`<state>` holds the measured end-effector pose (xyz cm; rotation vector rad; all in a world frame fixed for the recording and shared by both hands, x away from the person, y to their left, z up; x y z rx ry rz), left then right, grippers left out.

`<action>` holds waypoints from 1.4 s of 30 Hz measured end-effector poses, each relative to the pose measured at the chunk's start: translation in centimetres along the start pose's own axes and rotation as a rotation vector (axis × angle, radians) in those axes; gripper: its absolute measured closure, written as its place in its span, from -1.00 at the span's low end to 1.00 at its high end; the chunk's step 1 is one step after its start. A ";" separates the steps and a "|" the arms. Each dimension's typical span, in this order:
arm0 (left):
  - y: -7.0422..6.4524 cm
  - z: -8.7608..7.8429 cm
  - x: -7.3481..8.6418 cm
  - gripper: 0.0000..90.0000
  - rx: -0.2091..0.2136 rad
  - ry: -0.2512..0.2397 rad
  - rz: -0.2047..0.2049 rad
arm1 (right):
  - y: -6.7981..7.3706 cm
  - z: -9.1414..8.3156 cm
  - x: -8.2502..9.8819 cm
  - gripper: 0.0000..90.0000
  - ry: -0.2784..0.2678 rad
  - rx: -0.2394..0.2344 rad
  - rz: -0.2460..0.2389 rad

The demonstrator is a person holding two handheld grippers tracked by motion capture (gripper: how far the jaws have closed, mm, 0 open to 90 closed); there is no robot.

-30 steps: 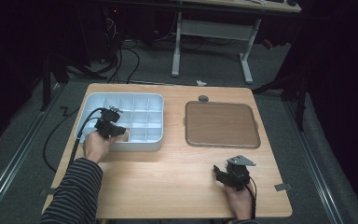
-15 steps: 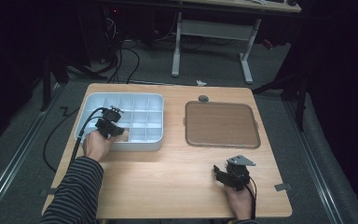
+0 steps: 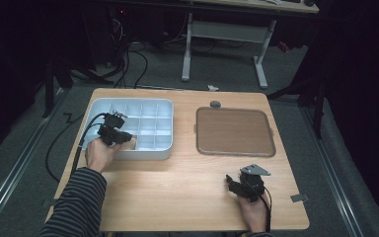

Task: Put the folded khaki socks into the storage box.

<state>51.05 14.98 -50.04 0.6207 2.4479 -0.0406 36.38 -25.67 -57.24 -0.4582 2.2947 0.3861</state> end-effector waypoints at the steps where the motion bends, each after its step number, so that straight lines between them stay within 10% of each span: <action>1: 0.0 -0.1 0.0 0.73 0.001 -0.004 0.002 | 0.0 0.0 0.0 -0.19 0.000 0.000 0.000; 42: -1.2 -4.3 3.2 0.14 0.042 -0.119 -0.016 | 0.0 0.0 0.0 -0.19 0.000 0.001 0.002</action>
Point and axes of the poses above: each handheld gripper's, and its own axes: z roughly forward along the jaws, x roughly out of its underside, y roughly to its left, the point moved 6 cm from there along z, roughly forward along the jaws, and after that the axes turned 13 degrees about -x, right-handed, at the moved point
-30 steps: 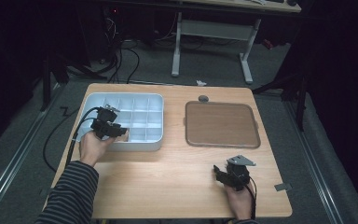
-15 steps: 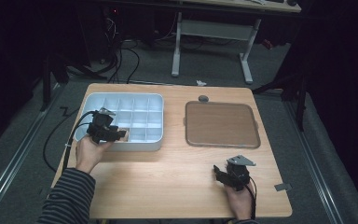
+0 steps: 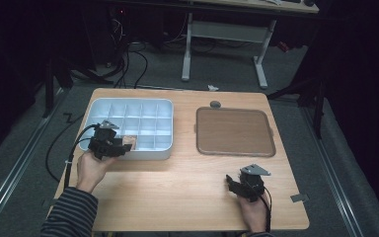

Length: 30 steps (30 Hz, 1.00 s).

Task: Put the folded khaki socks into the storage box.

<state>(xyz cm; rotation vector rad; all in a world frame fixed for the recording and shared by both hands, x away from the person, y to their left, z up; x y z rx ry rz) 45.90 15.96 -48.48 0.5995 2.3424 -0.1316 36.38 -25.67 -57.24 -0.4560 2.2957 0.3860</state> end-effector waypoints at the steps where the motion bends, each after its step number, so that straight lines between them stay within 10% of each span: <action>1: 0.0 -0.1 0.1 0.14 0.004 -0.003 -0.002 | 0.0 0.0 0.0 -0.19 0.000 0.000 0.000; 30: -1.6 -2.5 2.3 0.04 0.078 -0.090 -0.038 | 0.0 0.0 0.0 -0.19 0.000 0.000 0.000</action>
Point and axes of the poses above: each handheld gripper's, and its own axes: z roughly forward along the jaws, x roughly out of its underside, y roughly to its left, the point moved 6 cm from there along z, roughly forward along the jaws, and after that the axes turned 13 degrees about -x, right-handed, at the moved point
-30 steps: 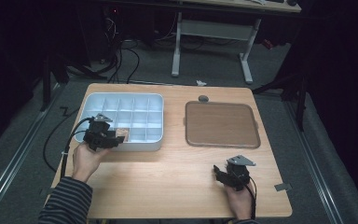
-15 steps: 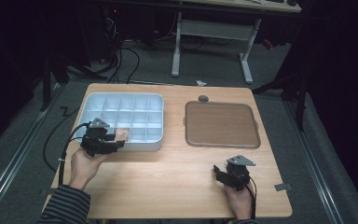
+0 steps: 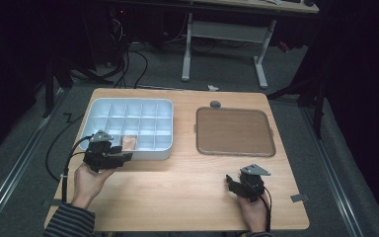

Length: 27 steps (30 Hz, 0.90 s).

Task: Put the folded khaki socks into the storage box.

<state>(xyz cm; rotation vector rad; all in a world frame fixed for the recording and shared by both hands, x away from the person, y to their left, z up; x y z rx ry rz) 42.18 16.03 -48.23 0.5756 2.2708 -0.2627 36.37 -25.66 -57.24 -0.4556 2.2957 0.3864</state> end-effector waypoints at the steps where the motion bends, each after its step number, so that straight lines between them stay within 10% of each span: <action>1: 0.0 -0.1 0.1 0.04 0.000 -0.002 -0.001 | 0.0 0.0 0.0 -0.19 0.000 0.000 0.000; 27: -0.3 -1.3 2.5 0.03 0.032 -0.035 -0.046 | 0.0 0.0 0.0 -0.19 0.000 0.000 0.000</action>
Point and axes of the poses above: each handheld gripper's, and its own axes: z roughly forward along the jaws, x roughly out of its underside, y roughly to its left, the point moved 6 cm from there along z, roughly forward along the jaws, and after that the axes turned 13 degrees about -x, right-handed, at the moved point
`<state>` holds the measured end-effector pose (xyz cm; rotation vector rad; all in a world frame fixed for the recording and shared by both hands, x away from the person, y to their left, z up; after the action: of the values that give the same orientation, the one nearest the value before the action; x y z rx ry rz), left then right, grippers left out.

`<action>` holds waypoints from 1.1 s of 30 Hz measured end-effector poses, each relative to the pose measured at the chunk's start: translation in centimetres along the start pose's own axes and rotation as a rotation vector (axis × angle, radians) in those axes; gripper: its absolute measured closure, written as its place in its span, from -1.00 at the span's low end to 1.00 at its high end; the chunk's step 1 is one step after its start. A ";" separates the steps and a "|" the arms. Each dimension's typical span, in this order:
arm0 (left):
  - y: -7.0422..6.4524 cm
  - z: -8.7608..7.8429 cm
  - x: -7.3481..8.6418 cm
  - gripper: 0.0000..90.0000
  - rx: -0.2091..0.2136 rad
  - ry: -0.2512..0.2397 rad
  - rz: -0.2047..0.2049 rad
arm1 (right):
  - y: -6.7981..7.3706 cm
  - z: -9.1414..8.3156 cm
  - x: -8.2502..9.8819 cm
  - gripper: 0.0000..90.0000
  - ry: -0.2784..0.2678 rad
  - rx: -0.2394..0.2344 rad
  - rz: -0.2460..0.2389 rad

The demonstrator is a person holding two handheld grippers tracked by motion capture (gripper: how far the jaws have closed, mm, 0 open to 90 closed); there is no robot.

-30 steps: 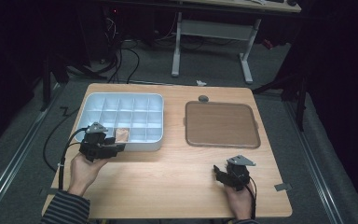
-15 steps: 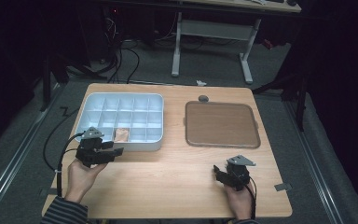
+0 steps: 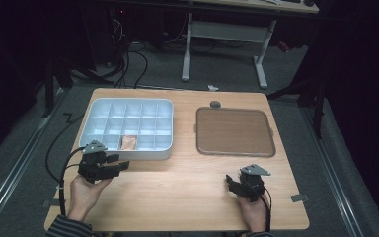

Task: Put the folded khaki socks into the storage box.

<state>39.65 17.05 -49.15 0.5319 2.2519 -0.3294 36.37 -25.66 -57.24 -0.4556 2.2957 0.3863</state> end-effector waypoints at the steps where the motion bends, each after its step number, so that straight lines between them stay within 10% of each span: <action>1: 0.0 0.0 0.1 0.03 0.001 -0.001 -0.001 | 0.0 0.0 0.0 -0.19 0.000 0.000 0.000; 33: -0.9 0.4 2.8 0.02 0.038 -0.004 -0.035 | 0.0 0.0 0.0 -0.19 0.000 0.000 0.001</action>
<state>37.73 16.89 -51.45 0.5121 2.2573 -0.3913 36.37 -25.65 -57.24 -0.4547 2.2959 0.3863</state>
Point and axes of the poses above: each handheld gripper's, and its own axes: z roughly forward along the jaws, x roughly out of its underside, y roughly to its left, the point moved 6 cm from there along z, roughly forward along the jaws, and after that the axes turned 13 degrees about -x, right-handed, at the moved point
